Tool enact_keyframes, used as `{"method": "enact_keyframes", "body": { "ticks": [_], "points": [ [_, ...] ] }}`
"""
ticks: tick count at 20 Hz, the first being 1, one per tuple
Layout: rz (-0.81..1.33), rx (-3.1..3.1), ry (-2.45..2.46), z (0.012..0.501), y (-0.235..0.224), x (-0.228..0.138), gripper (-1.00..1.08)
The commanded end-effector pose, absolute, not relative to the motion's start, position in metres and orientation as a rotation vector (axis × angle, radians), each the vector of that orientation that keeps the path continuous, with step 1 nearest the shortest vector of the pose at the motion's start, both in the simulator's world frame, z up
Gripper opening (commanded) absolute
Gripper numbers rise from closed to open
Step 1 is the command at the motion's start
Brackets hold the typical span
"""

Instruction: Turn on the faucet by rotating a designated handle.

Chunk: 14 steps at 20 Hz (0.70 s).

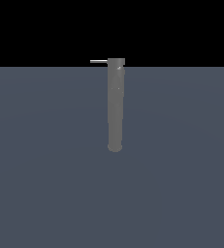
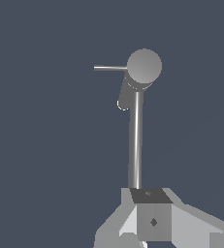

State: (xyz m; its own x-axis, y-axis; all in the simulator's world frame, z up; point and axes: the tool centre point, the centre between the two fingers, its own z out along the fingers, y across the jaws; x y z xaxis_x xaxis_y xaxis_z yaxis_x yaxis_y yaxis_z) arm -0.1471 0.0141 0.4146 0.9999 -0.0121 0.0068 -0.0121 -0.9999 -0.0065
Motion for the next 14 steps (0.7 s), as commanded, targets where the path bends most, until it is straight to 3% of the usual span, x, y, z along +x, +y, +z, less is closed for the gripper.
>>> {"method": "enact_keyframes", "body": {
  "ticks": [1,14],
  "points": [
    [-0.011,-3.135,0.024,0.401,0.017,-0.128,-1.00],
    [-0.004,-3.138,0.046,0.335,0.029,-0.035,-1.00]
  ]
}}
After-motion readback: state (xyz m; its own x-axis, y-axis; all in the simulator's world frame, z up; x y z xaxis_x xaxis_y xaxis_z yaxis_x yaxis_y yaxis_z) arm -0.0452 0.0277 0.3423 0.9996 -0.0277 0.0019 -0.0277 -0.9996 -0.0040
